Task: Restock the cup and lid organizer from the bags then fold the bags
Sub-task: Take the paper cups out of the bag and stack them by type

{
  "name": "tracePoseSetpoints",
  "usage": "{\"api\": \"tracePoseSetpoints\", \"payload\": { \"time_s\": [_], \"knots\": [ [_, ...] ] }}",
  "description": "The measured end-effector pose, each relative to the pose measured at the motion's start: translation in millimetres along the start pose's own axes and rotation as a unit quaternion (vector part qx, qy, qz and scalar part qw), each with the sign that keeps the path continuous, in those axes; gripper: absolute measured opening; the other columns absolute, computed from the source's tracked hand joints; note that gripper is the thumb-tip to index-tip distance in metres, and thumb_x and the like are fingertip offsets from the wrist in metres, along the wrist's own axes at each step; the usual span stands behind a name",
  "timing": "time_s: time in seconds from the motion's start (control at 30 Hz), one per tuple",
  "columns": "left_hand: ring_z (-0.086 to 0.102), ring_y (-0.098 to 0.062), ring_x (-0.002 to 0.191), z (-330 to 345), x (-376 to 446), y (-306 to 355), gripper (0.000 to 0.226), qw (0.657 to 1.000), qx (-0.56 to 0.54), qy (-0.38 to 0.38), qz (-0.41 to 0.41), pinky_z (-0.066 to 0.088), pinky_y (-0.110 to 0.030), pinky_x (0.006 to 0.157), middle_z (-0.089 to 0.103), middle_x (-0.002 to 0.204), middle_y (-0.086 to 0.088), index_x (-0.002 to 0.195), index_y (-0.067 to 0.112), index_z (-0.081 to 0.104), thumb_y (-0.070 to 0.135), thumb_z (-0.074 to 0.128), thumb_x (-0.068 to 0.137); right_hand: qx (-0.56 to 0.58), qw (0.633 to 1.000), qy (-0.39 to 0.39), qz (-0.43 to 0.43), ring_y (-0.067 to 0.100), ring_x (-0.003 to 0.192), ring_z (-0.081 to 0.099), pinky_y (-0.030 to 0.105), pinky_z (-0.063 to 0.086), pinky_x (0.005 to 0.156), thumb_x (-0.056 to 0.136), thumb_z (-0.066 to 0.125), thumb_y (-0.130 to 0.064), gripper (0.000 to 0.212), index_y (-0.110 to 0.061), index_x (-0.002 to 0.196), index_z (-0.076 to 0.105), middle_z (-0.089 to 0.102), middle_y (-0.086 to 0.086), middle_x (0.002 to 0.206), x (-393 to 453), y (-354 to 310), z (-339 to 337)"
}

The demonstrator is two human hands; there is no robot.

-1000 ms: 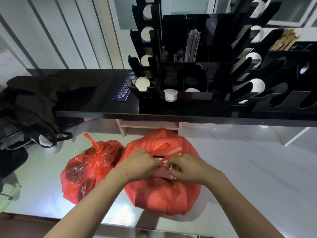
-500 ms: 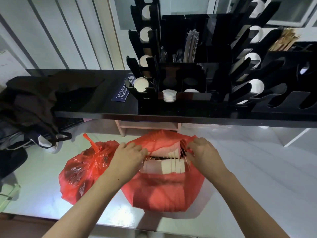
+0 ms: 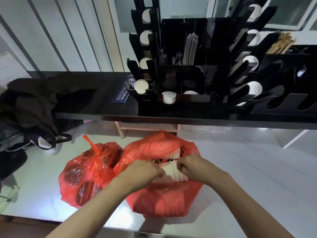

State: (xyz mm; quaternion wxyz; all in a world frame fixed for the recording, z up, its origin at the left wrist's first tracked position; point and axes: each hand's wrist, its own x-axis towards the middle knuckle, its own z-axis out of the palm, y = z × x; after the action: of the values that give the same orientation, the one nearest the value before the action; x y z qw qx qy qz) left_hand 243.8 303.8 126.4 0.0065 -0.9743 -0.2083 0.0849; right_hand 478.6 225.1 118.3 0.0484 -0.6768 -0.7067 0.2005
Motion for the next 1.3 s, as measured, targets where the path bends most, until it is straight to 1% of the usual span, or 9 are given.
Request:
{"api": "tracePoseSetpoints", "payload": {
  "time_s": [0.13, 0.23, 0.37, 0.47, 0.63, 0.8, 0.97, 1.17, 1.3],
  "knots": [
    [0.065, -0.016, 0.069, -3, -5, -17, 0.028, 0.994, 0.067, 0.020, -0.082, 0.043, -0.027, 0.040, 0.065, 0.077, 0.011, 0.082, 0.034, 0.066, 0.031, 0.083, 0.060, -0.062, 0.996, 0.064, 0.008, 0.024, 0.091, 0.065, 0.038, 0.055, 0.074, 0.087, 0.051, -0.005, 0.030, -0.018, 0.106, 0.071, 0.069, 0.000, 0.109, 0, 3, -6],
    [0.064, -0.020, 0.074, -6, -10, -28, 0.041, 0.988, 0.086, 0.022, -0.130, 0.049, -0.032, 0.051, 0.065, 0.078, 0.009, 0.083, 0.031, 0.071, 0.044, 0.086, 0.047, -0.114, 0.992, 0.048, 0.037, 0.023, 0.112, 0.063, 0.036, 0.057, 0.082, 0.093, 0.058, -0.020, 0.031, -0.021, 0.124, 0.065, 0.065, -0.001, 0.126, 0, 10, -9],
    [0.065, -0.021, 0.103, -16, -20, -39, 0.072, 0.975, 0.064, -0.005, -0.212, 0.055, -0.041, 0.072, 0.067, 0.112, 0.007, 0.111, 0.031, 0.069, 0.059, 0.083, 0.046, -0.122, 0.989, 0.036, 0.074, 0.022, 0.136, 0.048, 0.039, 0.053, 0.094, 0.084, 0.074, -0.047, 0.077, -0.027, 0.150, 0.042, 0.046, -0.003, 0.152, -6, 19, -19],
    [0.037, -0.030, 0.144, -26, -26, -48, 0.107, 0.966, -0.006, -0.085, -0.243, 0.047, -0.053, 0.105, 0.031, 0.160, -0.003, 0.157, 0.035, 0.027, 0.060, 0.081, 0.069, -0.118, 0.988, 0.057, 0.087, 0.023, 0.138, 0.046, 0.042, 0.055, 0.095, 0.075, 0.078, -0.059, 0.100, -0.030, 0.156, 0.027, 0.043, -0.003, 0.154, -10, 25, -26],
    [0.006, -0.042, 0.156, -36, -29, -56, 0.149, 0.945, -0.035, -0.186, -0.266, 0.028, -0.055, 0.122, -0.018, 0.170, -0.012, 0.157, 0.037, -0.026, 0.070, 0.084, 0.062, -0.109, 0.993, 0.041, 0.036, 0.025, 0.147, 0.039, 0.048, 0.046, 0.112, 0.061, 0.075, -0.080, 0.130, -0.036, 0.161, 0.006, 0.035, -0.003, 0.161, -16, 39, -31],
    [-0.010, -0.044, 0.155, -38, -32, -59, 0.161, 0.918, -0.023, -0.294, -0.267, 0.011, -0.063, 0.123, -0.029, 0.165, -0.013, 0.147, 0.034, -0.041, 0.082, 0.078, 0.050, -0.193, 0.979, -0.060, 0.017, 0.032, 0.154, 0.027, 0.056, 0.021, 0.126, 0.068, 0.068, -0.082, 0.137, -0.038, 0.159, -0.024, 0.027, 0.007, 0.166, -22, 54, -27],
    [-0.018, -0.043, 0.153, -29, -37, -57, 0.160, 0.915, -0.030, -0.306, -0.261, -0.001, -0.061, 0.122, -0.034, 0.162, -0.013, 0.148, 0.032, -0.041, 0.086, 0.072, 0.050, -0.164, 0.983, -0.079, -0.020, 0.040, 0.156, 0.017, 0.065, 0.013, 0.125, 0.069, 0.067, -0.083, 0.137, -0.050, 0.147, -0.039, 0.003, 0.010, 0.173, -20, 54, -18],
    [0.001, -0.045, 0.156, -3, -49, -54, 0.154, 0.930, -0.049, -0.254, -0.261, 0.019, -0.058, 0.123, -0.022, 0.168, -0.017, 0.142, 0.039, -0.048, 0.079, 0.078, 0.062, -0.102, 0.987, -0.122, -0.032, 0.043, 0.155, 0.018, 0.066, 0.011, 0.124, 0.072, 0.073, -0.067, 0.134, -0.055, 0.145, -0.039, -0.002, 0.009, 0.172, -28, 54, -9],
    [0.018, -0.039, 0.155, 9, -63, -49, 0.159, 0.937, -0.054, -0.227, -0.260, 0.024, -0.061, 0.122, -0.015, 0.169, -0.017, 0.136, 0.043, -0.052, 0.087, 0.074, 0.050, -0.085, 0.987, -0.132, -0.047, 0.041, 0.154, 0.020, 0.063, 0.011, 0.125, 0.075, 0.076, -0.061, 0.134, -0.055, 0.147, -0.037, -0.007, 0.006, 0.171, -37, 46, 4]
  ]
}}
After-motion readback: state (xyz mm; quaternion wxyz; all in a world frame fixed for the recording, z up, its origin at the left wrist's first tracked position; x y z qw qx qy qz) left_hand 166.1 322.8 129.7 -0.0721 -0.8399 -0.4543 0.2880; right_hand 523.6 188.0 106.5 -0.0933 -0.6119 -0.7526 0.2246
